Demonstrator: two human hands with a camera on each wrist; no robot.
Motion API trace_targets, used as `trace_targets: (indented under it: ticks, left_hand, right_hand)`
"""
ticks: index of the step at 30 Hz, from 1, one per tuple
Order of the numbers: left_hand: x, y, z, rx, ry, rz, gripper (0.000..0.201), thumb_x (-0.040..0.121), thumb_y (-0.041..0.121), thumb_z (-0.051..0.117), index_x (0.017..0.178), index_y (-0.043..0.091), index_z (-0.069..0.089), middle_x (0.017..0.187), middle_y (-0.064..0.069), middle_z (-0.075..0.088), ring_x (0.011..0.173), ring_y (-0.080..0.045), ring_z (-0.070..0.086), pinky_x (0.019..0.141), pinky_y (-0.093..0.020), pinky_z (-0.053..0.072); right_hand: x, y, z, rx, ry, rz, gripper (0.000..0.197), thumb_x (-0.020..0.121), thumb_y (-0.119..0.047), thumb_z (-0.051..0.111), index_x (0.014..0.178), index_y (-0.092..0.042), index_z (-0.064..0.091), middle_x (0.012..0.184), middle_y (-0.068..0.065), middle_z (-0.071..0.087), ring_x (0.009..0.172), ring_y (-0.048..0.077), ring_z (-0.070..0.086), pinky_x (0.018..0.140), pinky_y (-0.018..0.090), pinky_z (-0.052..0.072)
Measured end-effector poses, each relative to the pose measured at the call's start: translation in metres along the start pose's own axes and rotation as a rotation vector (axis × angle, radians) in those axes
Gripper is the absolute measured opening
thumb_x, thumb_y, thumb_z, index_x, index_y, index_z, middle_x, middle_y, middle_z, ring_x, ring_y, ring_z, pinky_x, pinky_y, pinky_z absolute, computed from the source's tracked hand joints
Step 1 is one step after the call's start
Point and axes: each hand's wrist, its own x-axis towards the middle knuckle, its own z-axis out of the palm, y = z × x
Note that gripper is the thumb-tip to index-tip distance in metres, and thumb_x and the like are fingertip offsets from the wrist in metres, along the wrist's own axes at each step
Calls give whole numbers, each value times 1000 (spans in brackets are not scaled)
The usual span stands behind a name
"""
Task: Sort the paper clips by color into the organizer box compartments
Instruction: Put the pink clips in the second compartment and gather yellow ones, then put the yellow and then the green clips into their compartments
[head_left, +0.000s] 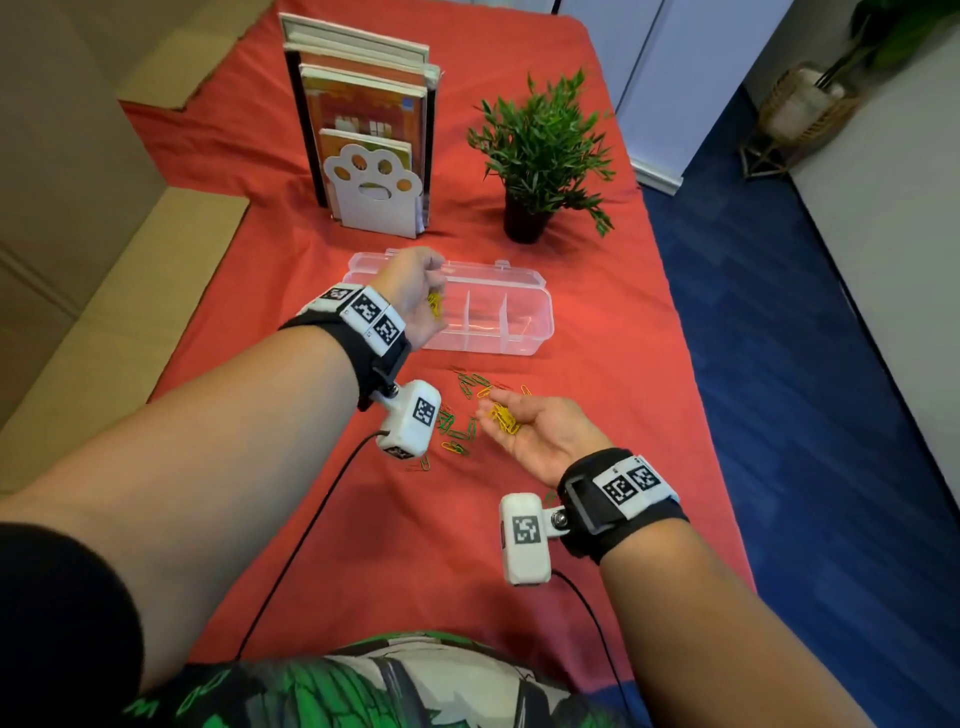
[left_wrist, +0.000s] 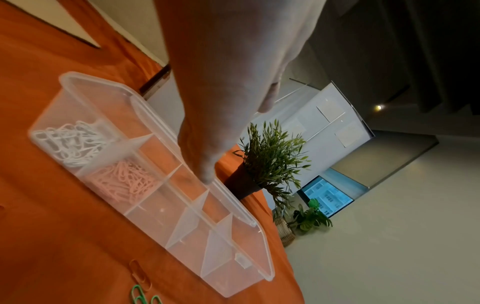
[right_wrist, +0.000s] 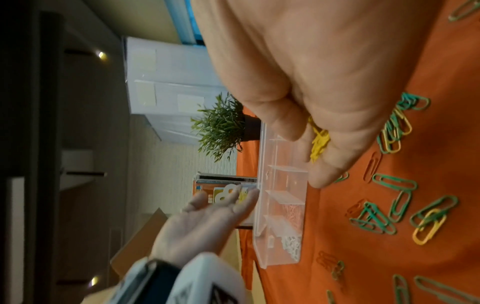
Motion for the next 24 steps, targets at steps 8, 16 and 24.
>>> trace_targets:
  ticks: [8, 16, 24]
  left_hand:
    - [10, -10, -1, -22, 128, 129, 34, 84, 7, 44, 116, 4, 53, 129, -11, 47, 127, -19, 37, 119, -43, 9]
    - [4, -29, -40, 184, 260, 190, 63, 73, -31, 25, 121, 0, 53, 83, -2, 50, 73, -9, 51, 53, -11, 44]
    - [-6, -46, -65, 168, 296, 233, 37, 80, -20, 46, 107, 2, 59, 82, -3, 54, 85, -16, 55, 73, -17, 49]
  right_hand:
    - [18, -9, -4, -483, 226, -248, 40, 83, 22, 25, 95, -2, 54, 78, 8, 53, 64, 14, 53, 49, 16, 51]
    - [48, -44, 48, -663, 219, -572, 39, 82, 19, 31, 104, 1, 58, 76, 6, 53, 65, 14, 55, 58, 16, 54]
    - [94, -49, 85, -1259, 135, -660, 47, 89, 0, 36, 133, -10, 50, 123, 13, 58, 104, 25, 57, 89, 32, 47]
